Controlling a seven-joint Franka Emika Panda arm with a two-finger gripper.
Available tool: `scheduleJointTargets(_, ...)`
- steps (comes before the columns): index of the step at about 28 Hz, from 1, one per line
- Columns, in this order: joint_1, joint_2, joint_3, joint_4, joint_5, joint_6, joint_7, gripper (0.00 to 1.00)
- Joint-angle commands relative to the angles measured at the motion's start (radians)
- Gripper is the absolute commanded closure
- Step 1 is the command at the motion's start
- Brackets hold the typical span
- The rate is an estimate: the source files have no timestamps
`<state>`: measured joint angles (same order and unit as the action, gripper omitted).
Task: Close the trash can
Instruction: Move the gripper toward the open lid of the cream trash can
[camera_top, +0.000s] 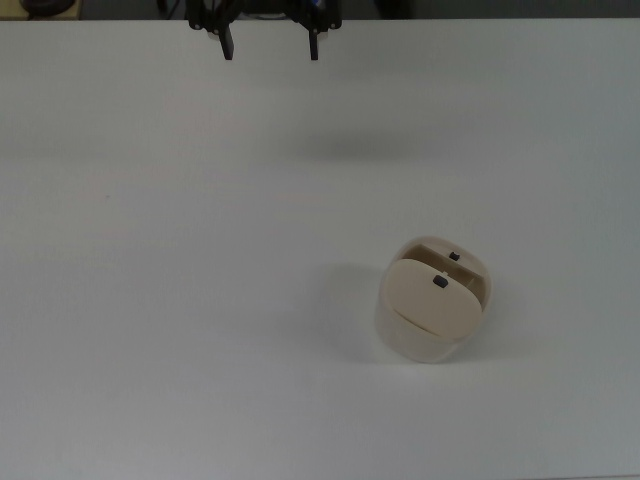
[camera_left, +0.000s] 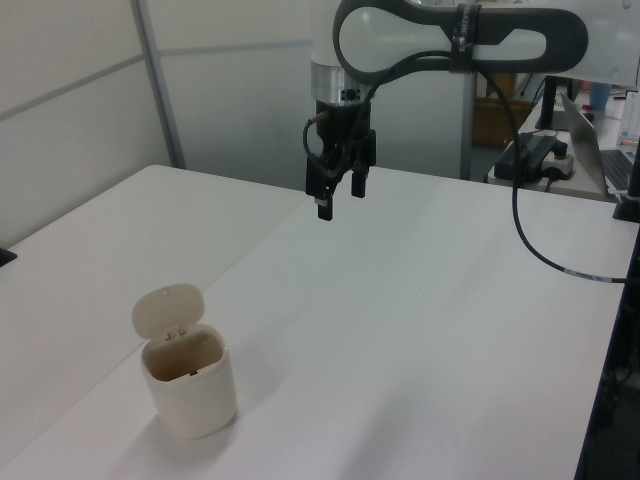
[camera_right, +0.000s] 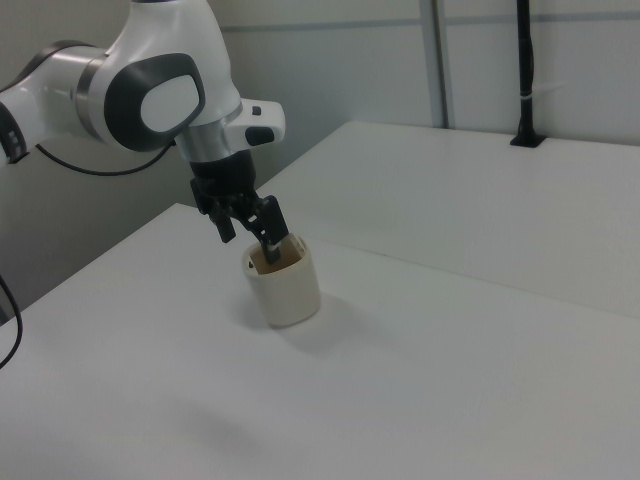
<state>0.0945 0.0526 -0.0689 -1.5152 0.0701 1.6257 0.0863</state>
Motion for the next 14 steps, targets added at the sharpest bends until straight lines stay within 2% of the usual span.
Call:
scheduleJointTargets(1,0.004,0.006,0.003,-0.014,-0.019,0.035,-0.022,0.00)
scheduleJointTargets(6,0.005,0.013,0.017,-0.016,-0.018,0.080,-0.020,0.00)
scheduleJointTargets(9,0.005,0.035,0.023,-0.014,-0.015,0.098,-0.008,0.06)
scheduleJointTargets(12,0.005,0.053,0.027,-0.007,-0.010,0.102,0.006,0.16)
scheduleJointTargets(13,0.005,0.068,0.034,-0.006,-0.013,0.106,0.030,0.28)
scheduleJointTargets(14,0.005,0.076,0.037,-0.006,-0.013,0.112,0.044,0.35)
